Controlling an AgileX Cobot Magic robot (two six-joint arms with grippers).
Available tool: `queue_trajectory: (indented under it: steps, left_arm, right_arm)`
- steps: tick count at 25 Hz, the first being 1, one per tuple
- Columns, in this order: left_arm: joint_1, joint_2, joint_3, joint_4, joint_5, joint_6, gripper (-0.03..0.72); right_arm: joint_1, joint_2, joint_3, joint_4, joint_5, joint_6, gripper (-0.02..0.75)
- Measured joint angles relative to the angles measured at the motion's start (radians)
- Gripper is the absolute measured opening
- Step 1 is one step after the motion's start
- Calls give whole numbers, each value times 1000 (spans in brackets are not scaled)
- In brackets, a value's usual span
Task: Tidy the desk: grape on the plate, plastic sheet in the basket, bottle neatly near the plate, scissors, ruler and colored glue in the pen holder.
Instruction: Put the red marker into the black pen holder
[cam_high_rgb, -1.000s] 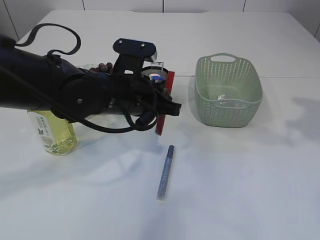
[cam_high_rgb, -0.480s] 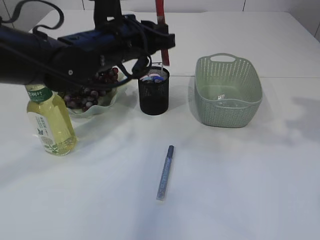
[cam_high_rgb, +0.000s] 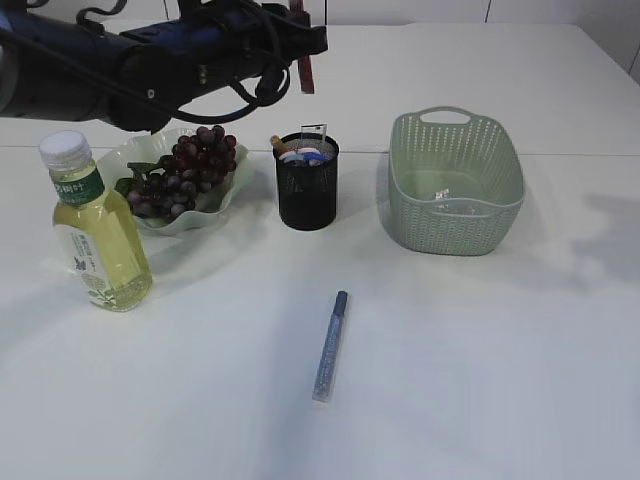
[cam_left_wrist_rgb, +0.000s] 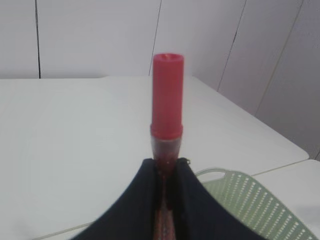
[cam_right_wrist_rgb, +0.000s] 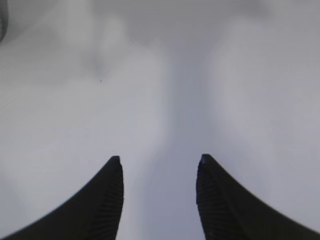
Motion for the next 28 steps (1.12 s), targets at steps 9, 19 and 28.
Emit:
queue_trajectory:
  steps: [9, 19, 28]
  left_arm:
    - [12, 85, -51, 4, 6, 0, 52]
    - [23, 118, -67, 6, 6, 0, 61]
    - [26, 120, -67, 6, 6, 0, 71]
  right_arm:
    - [0, 0, 0, 0, 0, 0, 383]
    - [0, 0, 0, -7, 0, 0, 382]
    - [0, 0, 0, -9, 0, -2, 383]
